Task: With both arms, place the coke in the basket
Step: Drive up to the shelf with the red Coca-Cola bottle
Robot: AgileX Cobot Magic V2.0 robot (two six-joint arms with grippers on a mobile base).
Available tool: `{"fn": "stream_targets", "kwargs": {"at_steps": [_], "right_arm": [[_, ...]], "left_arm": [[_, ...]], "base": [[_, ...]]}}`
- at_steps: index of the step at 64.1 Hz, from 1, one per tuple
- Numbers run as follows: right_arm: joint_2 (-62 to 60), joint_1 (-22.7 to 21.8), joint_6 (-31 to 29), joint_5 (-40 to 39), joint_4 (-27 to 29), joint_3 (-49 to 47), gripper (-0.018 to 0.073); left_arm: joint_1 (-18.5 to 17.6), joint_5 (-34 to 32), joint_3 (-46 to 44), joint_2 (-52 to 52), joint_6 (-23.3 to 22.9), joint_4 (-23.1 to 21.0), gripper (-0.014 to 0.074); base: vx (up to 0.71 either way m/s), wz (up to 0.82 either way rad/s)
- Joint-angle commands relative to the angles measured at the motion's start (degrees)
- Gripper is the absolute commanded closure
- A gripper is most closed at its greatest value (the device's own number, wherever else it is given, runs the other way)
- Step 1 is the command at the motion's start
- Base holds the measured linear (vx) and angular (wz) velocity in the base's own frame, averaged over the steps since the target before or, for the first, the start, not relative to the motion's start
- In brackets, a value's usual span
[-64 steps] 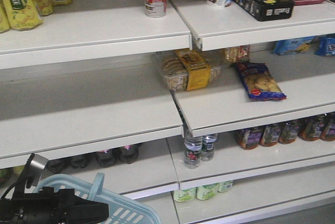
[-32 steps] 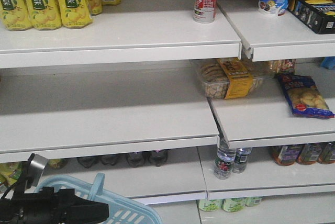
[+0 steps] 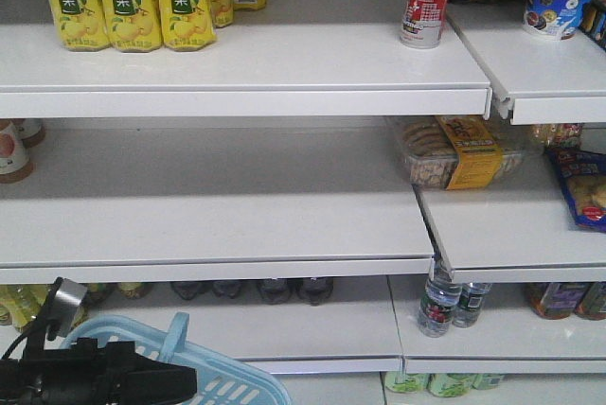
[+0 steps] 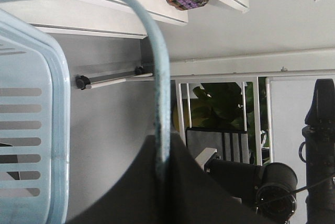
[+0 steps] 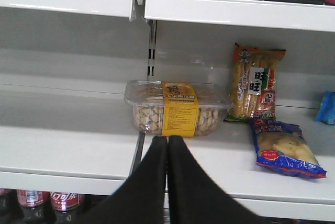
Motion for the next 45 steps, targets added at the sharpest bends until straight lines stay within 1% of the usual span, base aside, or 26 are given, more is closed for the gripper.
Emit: {"fn": "stream_targets", "kwargs": {"at_steps": [1,45], "right_arm": [[-0.5,0.0,-0.3,-4.5,-0.1,0.4,0.0569],[-0.5,0.0,-0.3,-4.5,-0.1,0.4,0.0569]], "left_arm": [[-0.2,4.3,-0.9,-1.4,0.3,-4.9,0.0603],[-0.2,4.3,-0.9,-1.4,0.3,-4.9,0.0603]], "base": [[0.02,0.06],[0.01,0.02]]}}
